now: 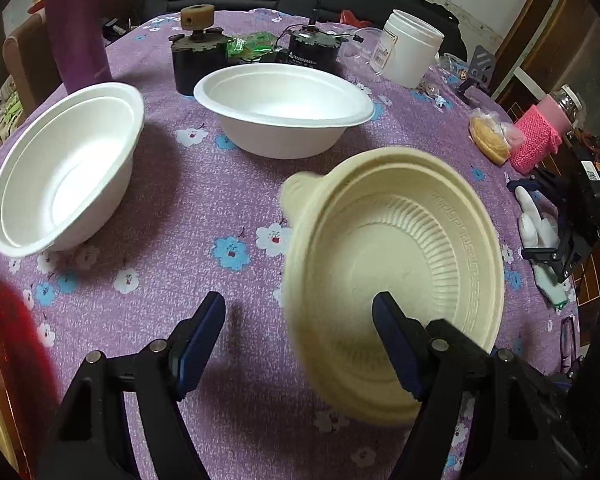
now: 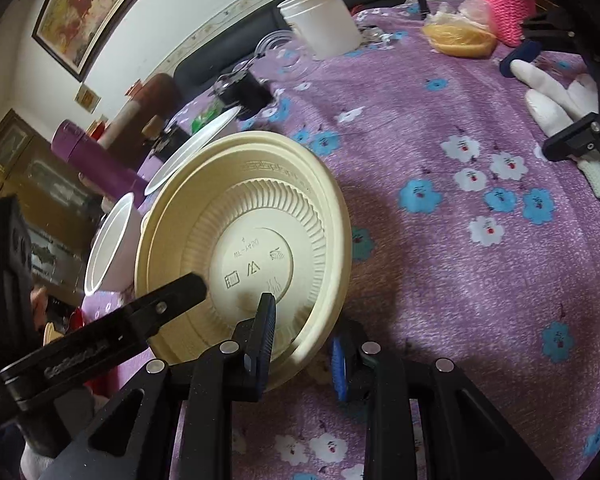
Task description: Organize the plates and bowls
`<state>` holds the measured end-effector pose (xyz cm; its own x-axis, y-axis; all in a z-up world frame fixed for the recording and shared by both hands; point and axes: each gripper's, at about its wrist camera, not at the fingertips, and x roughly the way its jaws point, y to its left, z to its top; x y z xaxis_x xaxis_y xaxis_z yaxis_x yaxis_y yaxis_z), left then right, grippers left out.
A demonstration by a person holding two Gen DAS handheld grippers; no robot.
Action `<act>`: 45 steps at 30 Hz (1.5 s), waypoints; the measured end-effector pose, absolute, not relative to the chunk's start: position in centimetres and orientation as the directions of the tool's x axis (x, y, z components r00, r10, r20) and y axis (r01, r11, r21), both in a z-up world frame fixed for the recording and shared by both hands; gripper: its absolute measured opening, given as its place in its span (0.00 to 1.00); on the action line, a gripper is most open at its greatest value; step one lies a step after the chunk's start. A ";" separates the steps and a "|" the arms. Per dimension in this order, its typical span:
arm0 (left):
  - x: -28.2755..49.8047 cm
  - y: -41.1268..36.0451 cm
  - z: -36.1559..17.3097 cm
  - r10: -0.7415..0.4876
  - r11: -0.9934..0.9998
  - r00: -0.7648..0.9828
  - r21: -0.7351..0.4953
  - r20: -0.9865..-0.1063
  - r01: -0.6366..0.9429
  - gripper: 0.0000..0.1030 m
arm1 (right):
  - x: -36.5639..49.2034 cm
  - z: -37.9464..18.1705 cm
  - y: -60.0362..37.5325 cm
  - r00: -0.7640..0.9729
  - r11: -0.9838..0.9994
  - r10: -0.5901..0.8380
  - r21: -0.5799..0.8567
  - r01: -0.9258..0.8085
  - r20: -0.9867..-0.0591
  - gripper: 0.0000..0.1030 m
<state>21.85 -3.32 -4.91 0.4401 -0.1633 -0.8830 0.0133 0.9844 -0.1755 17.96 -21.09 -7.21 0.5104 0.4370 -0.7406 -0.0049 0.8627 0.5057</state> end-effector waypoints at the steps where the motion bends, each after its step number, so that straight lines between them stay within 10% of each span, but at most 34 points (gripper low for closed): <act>1: 21.8 -3.3 -4.8 -0.162 0.985 0.444 -0.175 -0.881 0.014 0.65 | 18.0 -7.2 -21.0 0.508 0.861 0.442 0.509 -0.008 -0.739 0.25; 8: 21.2 -2.8 -4.3 -0.128 0.990 0.440 -0.139 -0.889 0.007 0.58 | 17.9 -6.8 -20.2 0.520 0.872 0.430 0.488 -0.029 -0.738 0.27; 14: 18.4 0.1 -0.2 -0.180 0.982 0.478 -0.182 -0.860 0.042 0.58 | 16.8 -4.8 -19.5 0.631 0.916 0.327 0.399 -0.030 -0.703 0.56; 29: 23.9 20.9 3.2 -0.178 0.905 0.485 -0.337 -0.856 -0.261 0.71 | 18.5 1.3 -7.7 0.562 0.849 0.510 0.485 -0.207 -0.652 0.59; 45: 32.2 19.0 -4.1 -0.227 0.942 0.213 -0.270 -0.950 -0.198 0.59 | 27.6 -4.6 -0.3 0.460 0.896 0.434 0.425 -0.129 -0.775 0.51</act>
<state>32.18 18.99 -4.08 0.2135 -0.2269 -0.9502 -0.1983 0.9423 -0.2696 27.63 -0.35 -4.60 0.4595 0.4338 -0.7750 -0.1294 0.8960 0.4248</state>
